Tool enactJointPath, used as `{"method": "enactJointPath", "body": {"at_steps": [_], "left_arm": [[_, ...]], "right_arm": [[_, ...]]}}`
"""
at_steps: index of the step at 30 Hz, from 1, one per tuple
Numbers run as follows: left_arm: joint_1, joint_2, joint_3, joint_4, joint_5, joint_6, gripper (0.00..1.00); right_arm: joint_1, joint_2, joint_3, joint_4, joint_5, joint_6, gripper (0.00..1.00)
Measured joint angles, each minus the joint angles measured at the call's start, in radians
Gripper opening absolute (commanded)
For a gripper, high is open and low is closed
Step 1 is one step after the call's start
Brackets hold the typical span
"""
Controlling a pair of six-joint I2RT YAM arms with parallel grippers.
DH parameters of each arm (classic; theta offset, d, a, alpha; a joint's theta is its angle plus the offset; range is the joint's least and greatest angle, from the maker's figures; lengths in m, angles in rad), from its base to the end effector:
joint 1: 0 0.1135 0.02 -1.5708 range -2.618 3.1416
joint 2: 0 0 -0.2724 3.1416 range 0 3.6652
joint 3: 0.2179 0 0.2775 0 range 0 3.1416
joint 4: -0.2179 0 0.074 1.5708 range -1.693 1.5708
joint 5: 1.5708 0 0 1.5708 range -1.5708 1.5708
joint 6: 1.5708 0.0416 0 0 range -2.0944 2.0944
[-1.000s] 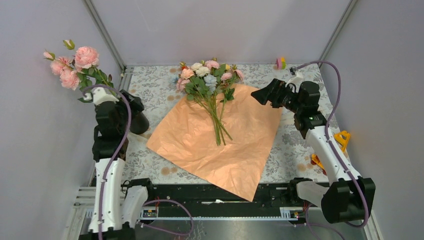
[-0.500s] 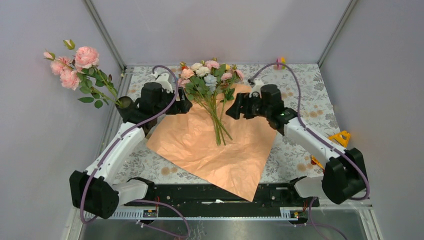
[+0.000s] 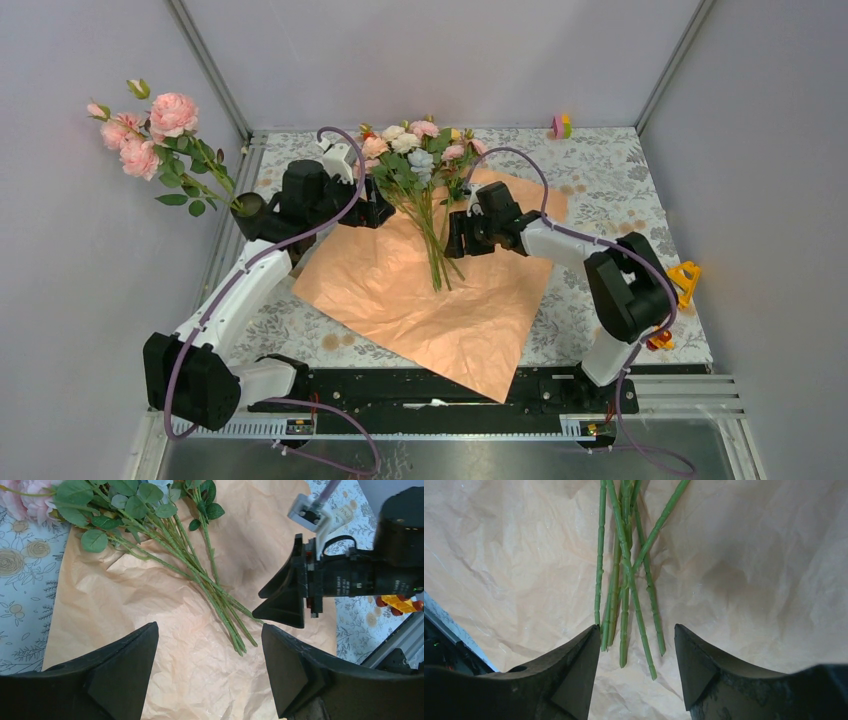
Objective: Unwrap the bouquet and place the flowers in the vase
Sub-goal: Insert the fake flower into the vase, then pick up the fake flower from the wrapping paper.
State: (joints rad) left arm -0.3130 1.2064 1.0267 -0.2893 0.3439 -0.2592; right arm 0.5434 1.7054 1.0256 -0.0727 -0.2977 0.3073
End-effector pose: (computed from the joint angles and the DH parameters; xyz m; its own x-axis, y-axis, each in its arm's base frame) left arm 0.2822 -0.1061 0.3275 -0.5633 -0.0713 -0.8232 0.4466 0.8119 -0.3759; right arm 0.3258 0.2111 0.1820 -0.7626 -0.1228 -0.6351 -0.4689 0.7813 0.4119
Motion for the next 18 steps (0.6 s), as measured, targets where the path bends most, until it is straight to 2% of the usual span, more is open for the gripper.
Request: {"method": "enactJointPath", "body": {"at_steps": [9, 15, 18], "left_arm": [[0.000, -0.003, -0.006, 0.021, 0.013, -0.011, 0.81], [0.001, -0.008, -0.008, 0.022, 0.013, -0.011, 0.81], [0.000, -0.008, -0.010, 0.023, 0.013, -0.011, 0.81]], "right_arm": [[0.000, 0.103, 0.057, -0.005, -0.013, 0.000, 0.49], [0.000, 0.144, 0.075, -0.005, -0.034, 0.002, 0.47], [0.000, 0.148, 0.077, -0.005, -0.038, 0.003, 0.41]]}}
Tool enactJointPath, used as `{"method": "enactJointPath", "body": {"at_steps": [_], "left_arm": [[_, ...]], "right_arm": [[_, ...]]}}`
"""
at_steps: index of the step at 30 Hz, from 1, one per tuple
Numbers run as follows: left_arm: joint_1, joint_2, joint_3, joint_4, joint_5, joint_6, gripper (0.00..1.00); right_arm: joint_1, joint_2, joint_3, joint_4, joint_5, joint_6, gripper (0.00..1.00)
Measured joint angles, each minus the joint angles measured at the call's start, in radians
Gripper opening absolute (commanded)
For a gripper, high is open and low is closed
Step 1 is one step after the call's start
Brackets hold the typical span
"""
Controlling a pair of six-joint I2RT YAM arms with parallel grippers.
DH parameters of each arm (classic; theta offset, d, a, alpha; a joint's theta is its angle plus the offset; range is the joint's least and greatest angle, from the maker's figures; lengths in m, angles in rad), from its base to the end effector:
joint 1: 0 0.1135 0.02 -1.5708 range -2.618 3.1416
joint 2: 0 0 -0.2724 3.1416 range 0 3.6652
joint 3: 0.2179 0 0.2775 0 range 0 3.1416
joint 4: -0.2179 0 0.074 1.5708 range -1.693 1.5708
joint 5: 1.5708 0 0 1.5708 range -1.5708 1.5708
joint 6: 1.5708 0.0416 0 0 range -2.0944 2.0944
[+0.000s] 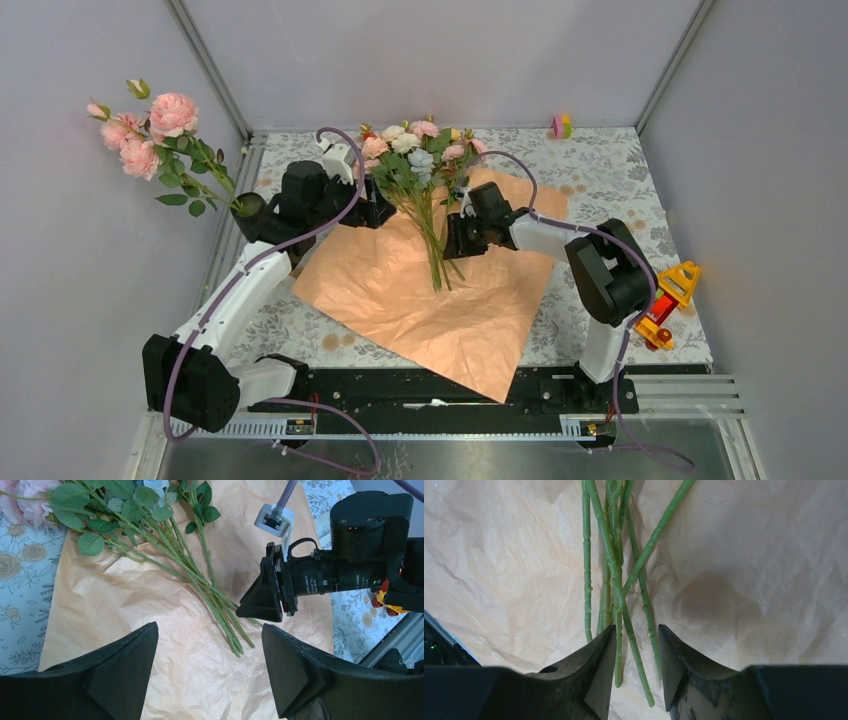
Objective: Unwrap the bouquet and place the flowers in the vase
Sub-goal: Pick up the fake flower from the wrapping paper.
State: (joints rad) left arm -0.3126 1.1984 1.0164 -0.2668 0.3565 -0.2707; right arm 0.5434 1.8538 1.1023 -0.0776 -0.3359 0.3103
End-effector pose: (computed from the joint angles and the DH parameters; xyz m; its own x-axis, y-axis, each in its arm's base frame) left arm 0.2810 -0.1061 0.3282 -0.5549 -0.0840 -0.8277 0.4556 0.8017 -0.3868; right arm 0.3451 0.2245 0.1504 -0.8082 -0.1514 -0.5691 -0.4536 0.7763 0.4377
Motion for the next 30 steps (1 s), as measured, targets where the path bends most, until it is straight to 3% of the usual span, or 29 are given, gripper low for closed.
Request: {"method": "enactJointPath", "body": {"at_steps": [7, 20, 30], "left_arm": [[0.000, -0.001, -0.011, 0.003, -0.001, 0.000, 0.81], [0.000, -0.009, -0.011, 0.006, -0.002, 0.000, 0.81], [0.001, -0.029, -0.012, 0.006, -0.043, -0.017, 0.81]], "right_arm": [[0.000, 0.033, 0.021, 0.010, -0.024, 0.010, 0.34], [0.000, 0.034, 0.028, 0.027, -0.064, 0.026, 0.00], [0.001, -0.005, 0.028, 0.037, -0.105, -0.002, 0.00]]}}
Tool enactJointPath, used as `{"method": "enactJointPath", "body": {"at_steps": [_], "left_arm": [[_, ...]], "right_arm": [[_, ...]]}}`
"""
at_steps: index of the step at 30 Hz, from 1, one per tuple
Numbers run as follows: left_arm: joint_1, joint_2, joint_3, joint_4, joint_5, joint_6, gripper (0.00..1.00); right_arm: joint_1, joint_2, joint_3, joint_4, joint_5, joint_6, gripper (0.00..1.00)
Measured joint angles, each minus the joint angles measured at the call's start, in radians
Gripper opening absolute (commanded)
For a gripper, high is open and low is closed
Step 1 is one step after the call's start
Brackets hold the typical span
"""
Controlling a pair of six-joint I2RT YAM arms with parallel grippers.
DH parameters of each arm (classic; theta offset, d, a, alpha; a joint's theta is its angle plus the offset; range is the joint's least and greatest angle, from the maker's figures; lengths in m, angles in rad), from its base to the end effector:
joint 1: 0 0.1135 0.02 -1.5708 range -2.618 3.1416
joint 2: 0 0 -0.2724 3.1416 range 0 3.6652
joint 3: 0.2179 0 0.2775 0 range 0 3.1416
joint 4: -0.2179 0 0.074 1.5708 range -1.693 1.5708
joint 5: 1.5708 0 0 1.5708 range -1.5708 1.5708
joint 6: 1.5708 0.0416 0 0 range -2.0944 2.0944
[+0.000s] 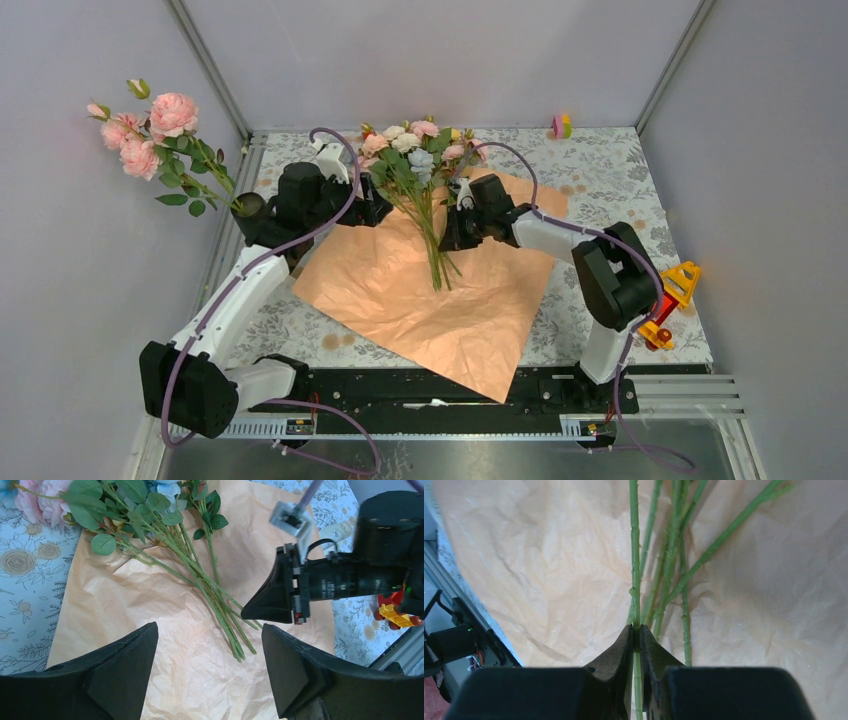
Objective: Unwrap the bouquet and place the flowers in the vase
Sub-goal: Pick up the fake flower from the wrapping paper.
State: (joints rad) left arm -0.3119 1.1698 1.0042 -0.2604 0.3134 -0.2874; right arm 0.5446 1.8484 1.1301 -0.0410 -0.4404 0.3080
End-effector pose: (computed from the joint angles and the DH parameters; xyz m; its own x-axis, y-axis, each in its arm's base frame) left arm 0.2761 -0.1025 0.3319 -0.5356 -0.1106 -0.8372 0.4247 0.8216 -0.3803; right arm 0.3493 0.2323 0.1655 -0.7834 -0.1539 -0.6022 -0.5201 0.6928 0.4995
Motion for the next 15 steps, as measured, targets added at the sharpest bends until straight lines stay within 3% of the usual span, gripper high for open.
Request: {"method": "enactJointPath", "body": {"at_steps": [7, 15], "left_arm": [[0.050, -0.010, 0.000, 0.003, 0.020, -0.135, 0.82], [0.153, -0.053, -0.075, 0.253, 0.176, -0.487, 0.82]], "right_arm": [[0.015, -0.141, 0.000, 0.027, 0.001, -0.001, 0.00], [0.031, -0.304, -0.042, 0.164, 0.005, 0.082, 0.00]]}}
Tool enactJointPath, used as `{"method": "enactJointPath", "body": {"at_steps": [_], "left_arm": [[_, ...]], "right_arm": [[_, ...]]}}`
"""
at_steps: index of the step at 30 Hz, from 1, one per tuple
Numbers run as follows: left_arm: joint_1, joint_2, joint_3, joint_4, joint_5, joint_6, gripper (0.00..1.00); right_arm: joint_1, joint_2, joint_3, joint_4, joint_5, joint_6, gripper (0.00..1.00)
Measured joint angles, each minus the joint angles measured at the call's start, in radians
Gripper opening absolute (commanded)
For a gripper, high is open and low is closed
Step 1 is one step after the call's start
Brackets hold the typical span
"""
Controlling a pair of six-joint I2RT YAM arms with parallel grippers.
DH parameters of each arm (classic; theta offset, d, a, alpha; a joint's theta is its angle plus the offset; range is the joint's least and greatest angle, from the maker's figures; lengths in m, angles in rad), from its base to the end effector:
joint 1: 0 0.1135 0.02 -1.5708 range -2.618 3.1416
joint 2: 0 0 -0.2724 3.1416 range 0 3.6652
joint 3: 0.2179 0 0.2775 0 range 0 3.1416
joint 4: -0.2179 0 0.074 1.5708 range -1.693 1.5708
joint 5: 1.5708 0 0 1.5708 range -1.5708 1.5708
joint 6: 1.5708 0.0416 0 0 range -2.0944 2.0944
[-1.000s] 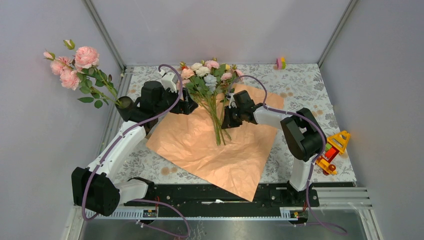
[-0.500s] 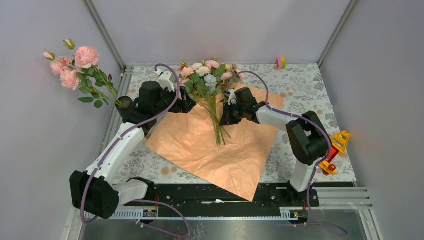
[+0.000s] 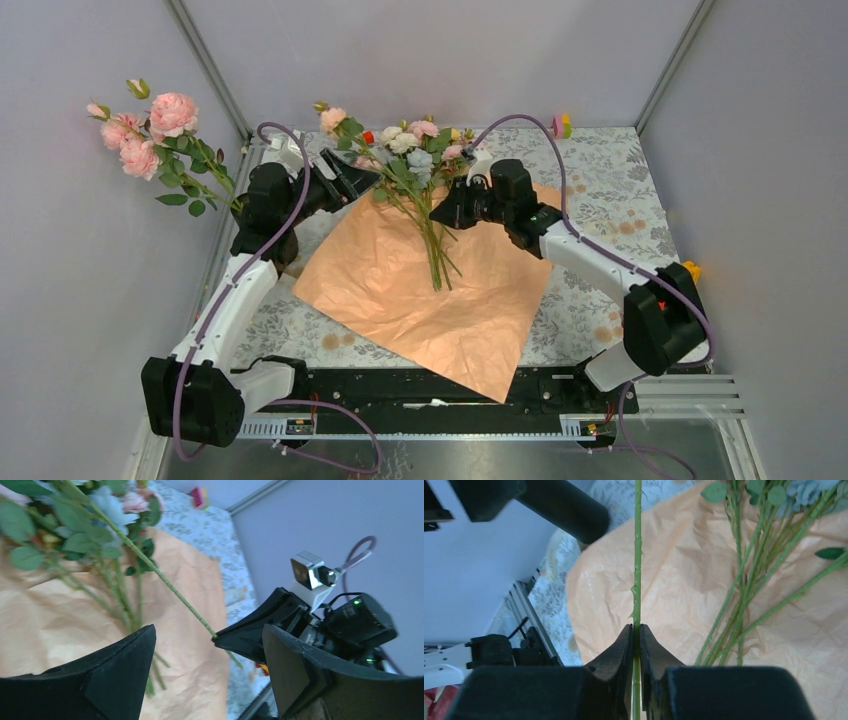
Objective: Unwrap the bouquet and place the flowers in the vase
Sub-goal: Pick up the fake flower from the wrapping paper.
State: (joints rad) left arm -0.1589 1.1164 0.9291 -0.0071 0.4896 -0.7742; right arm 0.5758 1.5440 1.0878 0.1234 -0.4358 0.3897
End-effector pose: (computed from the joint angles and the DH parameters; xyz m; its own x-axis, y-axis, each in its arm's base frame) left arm 0.2797 -0.0646 0.3454 -0.5525 -0.5363 -0.6380 0.2922 0.5922 -0.7509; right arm 0.3158 0.2260 0.2838 -0.5681 0.0418 -0.8219 -0.6620 0.5700 0.4866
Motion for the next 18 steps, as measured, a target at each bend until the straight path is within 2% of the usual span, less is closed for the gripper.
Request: {"method": "enactJointPath", "body": {"at_steps": [10, 18], "left_arm": [[0.003, 0.051, -0.056, 0.264, 0.073, -0.250, 0.82], [0.003, 0.150, -0.056, 0.376, 0.061, -0.346, 0.81]], "right_arm": [[0.001, -0.116, -0.088, 0.187, -0.002, 0.112, 0.00], [0.018, -0.154, -0.117, 0.232, -0.031, 0.151, 0.00]]}}
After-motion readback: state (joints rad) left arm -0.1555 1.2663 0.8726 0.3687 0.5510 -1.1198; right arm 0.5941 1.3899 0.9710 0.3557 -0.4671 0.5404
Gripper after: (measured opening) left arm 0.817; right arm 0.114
